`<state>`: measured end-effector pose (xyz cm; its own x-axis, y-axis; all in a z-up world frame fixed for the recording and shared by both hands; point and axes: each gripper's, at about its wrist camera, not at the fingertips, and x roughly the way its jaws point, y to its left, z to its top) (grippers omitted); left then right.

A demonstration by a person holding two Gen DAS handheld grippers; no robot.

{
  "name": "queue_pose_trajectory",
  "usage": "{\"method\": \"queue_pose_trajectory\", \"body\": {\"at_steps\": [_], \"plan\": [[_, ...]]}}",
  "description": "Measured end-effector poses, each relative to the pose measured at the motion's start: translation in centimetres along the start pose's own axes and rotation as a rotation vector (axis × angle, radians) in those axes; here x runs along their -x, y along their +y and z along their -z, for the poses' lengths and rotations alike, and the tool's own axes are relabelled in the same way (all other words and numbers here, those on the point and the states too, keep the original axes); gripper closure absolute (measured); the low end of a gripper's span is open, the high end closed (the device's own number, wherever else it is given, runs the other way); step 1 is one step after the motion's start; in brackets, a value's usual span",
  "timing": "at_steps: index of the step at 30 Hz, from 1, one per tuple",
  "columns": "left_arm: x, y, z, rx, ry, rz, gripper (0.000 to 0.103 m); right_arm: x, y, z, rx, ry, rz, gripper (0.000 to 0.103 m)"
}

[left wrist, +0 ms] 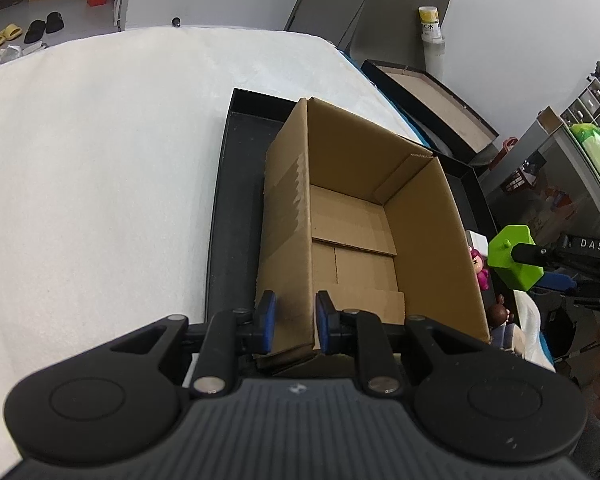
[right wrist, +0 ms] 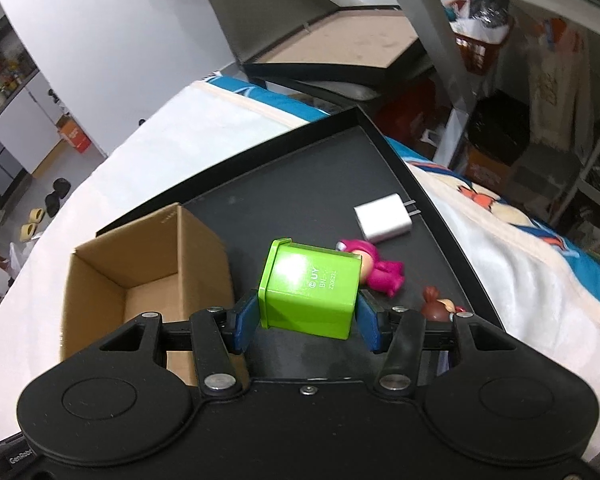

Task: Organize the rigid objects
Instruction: 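Lift the lime-green cube with the right gripper over the cardboard box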

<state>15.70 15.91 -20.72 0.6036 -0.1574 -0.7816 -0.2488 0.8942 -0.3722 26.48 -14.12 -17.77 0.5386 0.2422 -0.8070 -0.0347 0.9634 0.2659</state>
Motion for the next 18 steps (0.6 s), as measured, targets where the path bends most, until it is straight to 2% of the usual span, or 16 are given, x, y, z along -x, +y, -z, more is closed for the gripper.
{"method": "queue_pose_trajectory", "body": {"at_steps": [18], "plan": [[0.2,-0.1,0.2,0.008,-0.016,-0.012,0.083,0.1,6.6,-1.2,0.231,0.016,0.008,0.052]]}}
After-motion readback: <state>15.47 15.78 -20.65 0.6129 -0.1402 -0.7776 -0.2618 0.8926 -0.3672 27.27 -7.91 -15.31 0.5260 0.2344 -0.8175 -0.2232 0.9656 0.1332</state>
